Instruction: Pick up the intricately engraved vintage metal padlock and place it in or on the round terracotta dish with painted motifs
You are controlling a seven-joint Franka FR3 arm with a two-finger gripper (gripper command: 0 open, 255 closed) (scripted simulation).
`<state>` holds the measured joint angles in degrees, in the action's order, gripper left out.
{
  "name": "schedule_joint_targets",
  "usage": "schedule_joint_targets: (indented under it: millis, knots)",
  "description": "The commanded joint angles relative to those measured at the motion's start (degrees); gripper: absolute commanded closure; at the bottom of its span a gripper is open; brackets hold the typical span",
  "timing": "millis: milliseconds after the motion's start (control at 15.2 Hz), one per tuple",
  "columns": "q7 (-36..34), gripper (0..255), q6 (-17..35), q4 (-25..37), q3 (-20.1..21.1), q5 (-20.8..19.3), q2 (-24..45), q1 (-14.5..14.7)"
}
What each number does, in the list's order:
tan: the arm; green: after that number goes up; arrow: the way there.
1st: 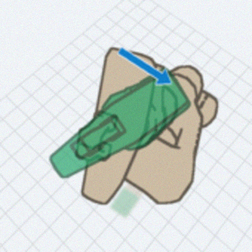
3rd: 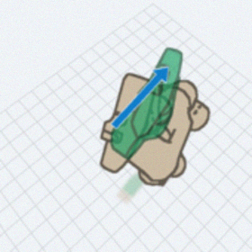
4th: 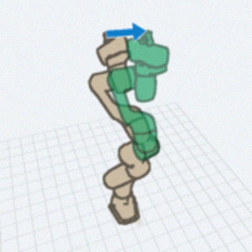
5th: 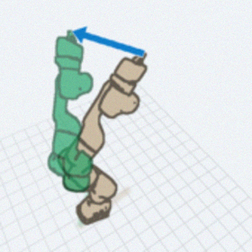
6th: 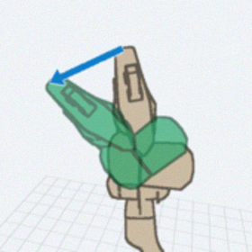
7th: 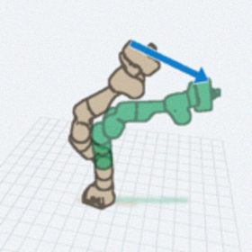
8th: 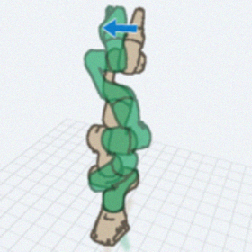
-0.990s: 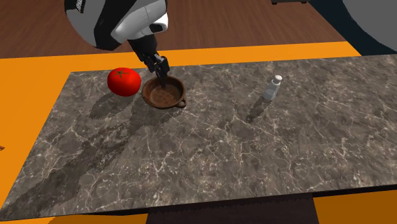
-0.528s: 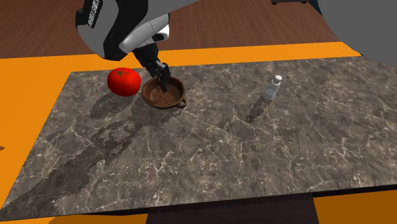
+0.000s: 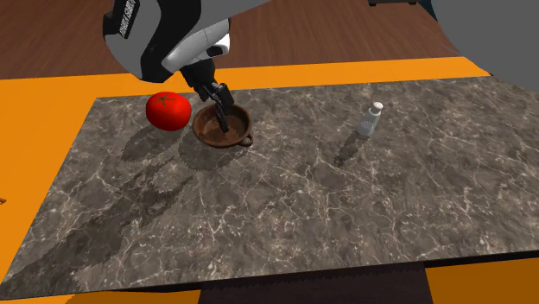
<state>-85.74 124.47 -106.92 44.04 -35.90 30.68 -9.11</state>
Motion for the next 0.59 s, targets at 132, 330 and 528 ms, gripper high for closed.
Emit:
schedule_joint_targets:
  millis: [132,330,528]
  knots:
    - [0.64,0,-1.19,0.31,0.82,1.12,-1.15,-0.41]
    - [2.38,0,-4.69,1.62,2.94,4.14,-4.16,-1.42]
    - [2.38,0,-4.69,1.62,2.94,4.14,-4.16,-1.42]
